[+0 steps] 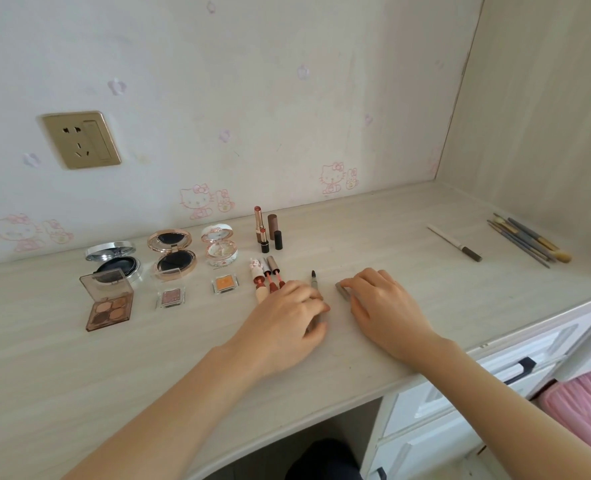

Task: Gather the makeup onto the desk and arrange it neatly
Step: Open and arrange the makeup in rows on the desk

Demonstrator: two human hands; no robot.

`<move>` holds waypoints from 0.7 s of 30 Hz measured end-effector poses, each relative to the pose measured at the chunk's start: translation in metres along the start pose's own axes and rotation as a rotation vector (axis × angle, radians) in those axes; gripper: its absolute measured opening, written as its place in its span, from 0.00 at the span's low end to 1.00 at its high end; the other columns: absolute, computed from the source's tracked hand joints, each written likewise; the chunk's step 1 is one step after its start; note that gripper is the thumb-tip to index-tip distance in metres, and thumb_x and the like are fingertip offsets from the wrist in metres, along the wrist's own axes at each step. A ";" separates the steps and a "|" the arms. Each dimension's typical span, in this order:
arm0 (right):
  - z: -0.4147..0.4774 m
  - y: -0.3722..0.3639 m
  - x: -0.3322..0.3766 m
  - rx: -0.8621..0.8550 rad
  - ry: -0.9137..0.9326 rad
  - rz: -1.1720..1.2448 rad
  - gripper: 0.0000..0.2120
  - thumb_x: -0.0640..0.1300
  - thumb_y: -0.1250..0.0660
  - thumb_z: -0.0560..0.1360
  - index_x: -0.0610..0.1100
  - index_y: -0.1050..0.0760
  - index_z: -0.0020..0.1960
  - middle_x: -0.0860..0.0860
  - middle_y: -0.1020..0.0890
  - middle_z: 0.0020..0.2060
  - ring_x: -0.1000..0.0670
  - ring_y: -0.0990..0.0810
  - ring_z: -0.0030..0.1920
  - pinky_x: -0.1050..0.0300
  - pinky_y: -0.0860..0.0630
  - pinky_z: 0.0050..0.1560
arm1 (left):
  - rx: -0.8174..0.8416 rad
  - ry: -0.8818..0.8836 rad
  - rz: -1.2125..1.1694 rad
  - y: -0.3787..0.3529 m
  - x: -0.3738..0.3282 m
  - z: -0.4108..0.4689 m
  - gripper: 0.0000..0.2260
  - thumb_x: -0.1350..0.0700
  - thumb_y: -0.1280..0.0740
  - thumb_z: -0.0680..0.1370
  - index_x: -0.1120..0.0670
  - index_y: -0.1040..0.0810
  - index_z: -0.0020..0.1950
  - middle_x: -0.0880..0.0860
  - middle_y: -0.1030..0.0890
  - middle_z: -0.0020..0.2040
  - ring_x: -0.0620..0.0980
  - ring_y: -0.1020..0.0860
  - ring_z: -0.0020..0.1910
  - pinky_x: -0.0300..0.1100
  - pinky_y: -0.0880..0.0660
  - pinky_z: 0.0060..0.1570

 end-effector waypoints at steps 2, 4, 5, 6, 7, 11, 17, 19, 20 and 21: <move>-0.002 -0.001 0.002 0.017 0.024 0.003 0.13 0.39 0.36 0.74 0.46 0.22 0.57 0.50 0.22 0.48 0.45 0.24 0.46 0.50 0.24 0.44 | 0.013 -0.025 0.017 0.000 -0.001 -0.005 0.18 0.45 0.40 0.79 0.49 0.25 0.66 0.44 0.28 0.67 0.42 0.38 0.69 0.37 0.43 0.68; -0.002 -0.001 0.002 0.027 0.020 0.013 0.13 0.38 0.36 0.74 0.46 0.22 0.58 0.50 0.22 0.48 0.45 0.24 0.46 0.50 0.24 0.45 | 0.040 -0.024 0.038 -0.003 0.001 -0.007 0.21 0.42 0.40 0.78 0.48 0.27 0.68 0.43 0.30 0.69 0.42 0.40 0.71 0.37 0.47 0.69; -0.001 0.000 0.002 0.029 0.016 0.017 0.14 0.38 0.36 0.74 0.46 0.22 0.58 0.50 0.22 0.48 0.45 0.24 0.46 0.51 0.24 0.45 | 0.057 -0.017 0.038 -0.004 0.002 -0.008 0.22 0.41 0.40 0.78 0.47 0.28 0.69 0.43 0.31 0.70 0.42 0.41 0.71 0.37 0.48 0.70; -0.001 -0.001 0.003 0.033 0.012 0.018 0.14 0.38 0.36 0.74 0.46 0.22 0.58 0.51 0.21 0.48 0.45 0.24 0.47 0.51 0.24 0.45 | 0.069 -0.014 0.030 -0.005 0.003 -0.008 0.23 0.40 0.40 0.78 0.47 0.29 0.70 0.43 0.31 0.71 0.42 0.41 0.72 0.37 0.48 0.71; 0.000 -0.001 0.003 0.039 0.010 0.019 0.14 0.38 0.36 0.74 0.46 0.22 0.58 0.51 0.21 0.49 0.45 0.24 0.47 0.52 0.24 0.45 | 0.075 -0.015 0.021 -0.006 0.004 -0.008 0.23 0.40 0.40 0.77 0.46 0.30 0.70 0.43 0.31 0.71 0.42 0.42 0.73 0.38 0.48 0.72; 0.003 -0.002 0.005 0.063 0.008 0.025 0.14 0.39 0.37 0.75 0.46 0.22 0.59 0.51 0.21 0.50 0.46 0.24 0.50 0.51 0.24 0.48 | 0.082 -0.050 -0.014 -0.004 0.003 -0.009 0.22 0.44 0.38 0.77 0.45 0.31 0.71 0.42 0.33 0.73 0.41 0.43 0.74 0.37 0.52 0.73; 0.011 -0.007 0.007 0.041 0.010 0.054 0.11 0.38 0.35 0.75 0.45 0.21 0.56 0.50 0.20 0.47 0.44 0.23 0.47 0.50 0.23 0.45 | 0.017 -0.057 -0.035 0.001 0.004 -0.005 0.20 0.46 0.37 0.77 0.47 0.27 0.68 0.42 0.28 0.68 0.41 0.35 0.69 0.34 0.47 0.70; 0.014 -0.011 0.006 0.039 0.007 0.056 0.10 0.38 0.35 0.75 0.45 0.20 0.53 0.49 0.20 0.46 0.44 0.23 0.46 0.48 0.23 0.44 | -0.007 -0.038 -0.040 0.002 0.005 -0.001 0.19 0.45 0.37 0.76 0.48 0.25 0.66 0.42 0.25 0.64 0.42 0.31 0.65 0.34 0.40 0.65; 0.016 -0.013 0.005 0.038 0.006 0.057 0.09 0.39 0.35 0.75 0.45 0.20 0.53 0.49 0.20 0.45 0.43 0.23 0.45 0.47 0.23 0.44 | -0.026 -0.021 -0.046 0.003 0.006 0.002 0.19 0.45 0.37 0.76 0.48 0.25 0.65 0.43 0.24 0.61 0.43 0.30 0.63 0.33 0.39 0.61; 0.018 -0.015 0.005 0.038 0.001 0.060 0.09 0.40 0.35 0.75 0.45 0.20 0.52 0.49 0.20 0.45 0.43 0.23 0.45 0.47 0.23 0.44 | -0.038 0.002 -0.051 0.003 0.008 0.004 0.18 0.44 0.37 0.75 0.48 0.24 0.63 0.43 0.23 0.59 0.43 0.29 0.61 0.32 0.39 0.57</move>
Point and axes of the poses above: each hand's wrist, its own z-axis towards the middle knuckle, its own y-axis out of the back of the hand, x = y × z, the point moved 7 cm from there along z, towards the middle knuckle
